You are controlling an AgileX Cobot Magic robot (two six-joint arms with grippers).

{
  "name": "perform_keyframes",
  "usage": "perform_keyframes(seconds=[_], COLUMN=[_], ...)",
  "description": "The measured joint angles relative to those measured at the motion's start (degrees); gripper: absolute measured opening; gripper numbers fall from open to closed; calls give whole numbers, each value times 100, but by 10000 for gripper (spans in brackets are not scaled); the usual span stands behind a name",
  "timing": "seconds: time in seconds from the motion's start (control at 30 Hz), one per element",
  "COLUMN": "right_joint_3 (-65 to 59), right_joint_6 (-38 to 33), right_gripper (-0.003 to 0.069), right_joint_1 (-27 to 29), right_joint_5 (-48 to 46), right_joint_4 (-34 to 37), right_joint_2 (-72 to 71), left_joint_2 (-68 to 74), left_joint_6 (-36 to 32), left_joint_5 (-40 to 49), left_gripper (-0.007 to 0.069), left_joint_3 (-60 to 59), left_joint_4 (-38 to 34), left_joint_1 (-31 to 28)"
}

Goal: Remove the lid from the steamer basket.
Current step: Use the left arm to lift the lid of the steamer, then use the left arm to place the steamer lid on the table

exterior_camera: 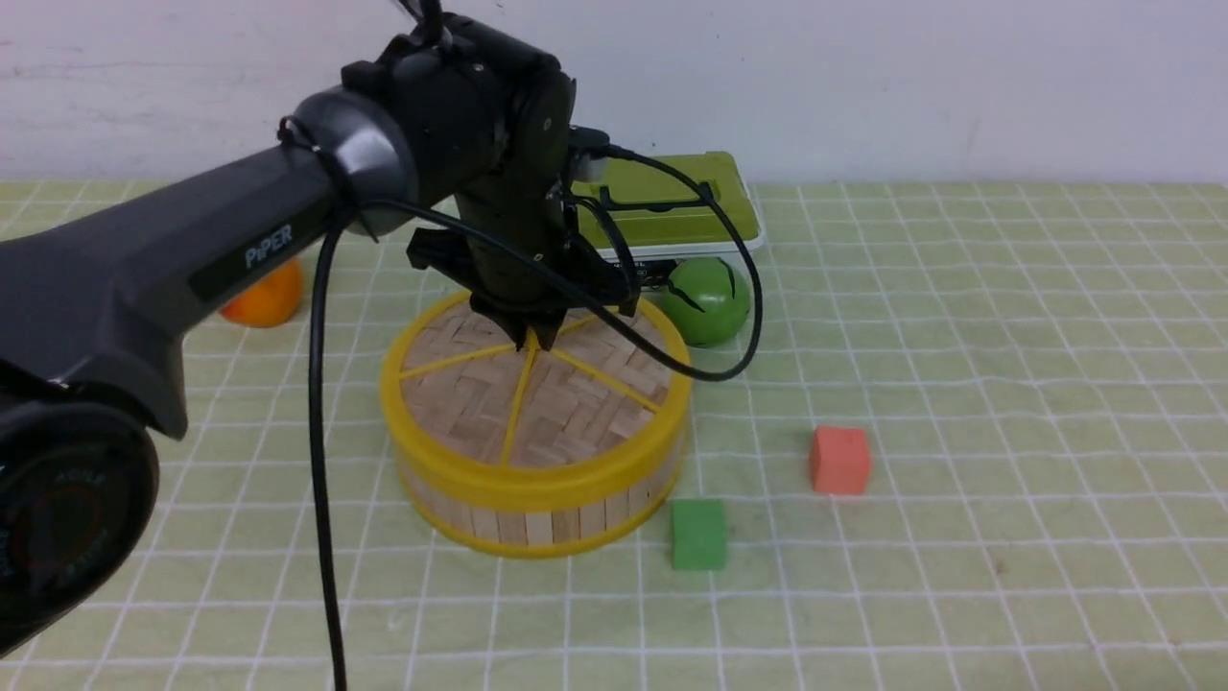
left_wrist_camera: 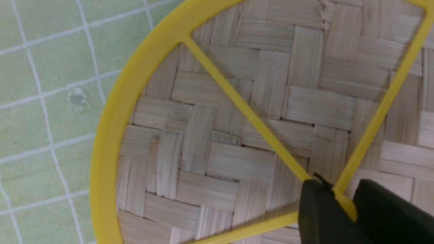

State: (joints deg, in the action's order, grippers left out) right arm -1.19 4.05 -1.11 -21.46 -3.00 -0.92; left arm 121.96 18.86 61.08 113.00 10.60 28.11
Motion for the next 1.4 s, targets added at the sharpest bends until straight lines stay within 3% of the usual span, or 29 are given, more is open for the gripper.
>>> perform_keyframes(seconds=[0.27,0.43,0.57,0.67,0.77,0.9,1.07,1.3,1.4], right_joint_3=[0,0,0,0,0,0,0,0,0], right_joint_6=[0,0,0,0,0,0,0,0,0], right_gripper=[241,241,241,241,241,241,241,241,241], right_joint_1=[0,0,0,0,0,0,0,0,0], right_joint_5=[0,0,0,0,0,0,0,0,0], right_joint_4=[0,0,0,0,0,0,0,0,0], right_joint_2=[0,0,0,0,0,0,0,0,0], left_joint_2=[-458,-1301,-1943,-2429,-2672,-2584,-1990,-1350,-1352], left_joint_6=[8,-68,-68,-62,4,26,30,185,204], left_joint_5=[48,281,605,636,276,-551,-1611,-2282,-2400], left_gripper=[106,106,106,106,106,106,106,108,158], left_joint_3=[6,29,-114,-782,-1726,-2796,-3411,-3441,-3441], left_joint_4=[112,630,919,883,609,219,42,-49,-254], left_joint_1=[0,-127,-790,-1727,-2425,-2867,-2926,-2926,-2926])
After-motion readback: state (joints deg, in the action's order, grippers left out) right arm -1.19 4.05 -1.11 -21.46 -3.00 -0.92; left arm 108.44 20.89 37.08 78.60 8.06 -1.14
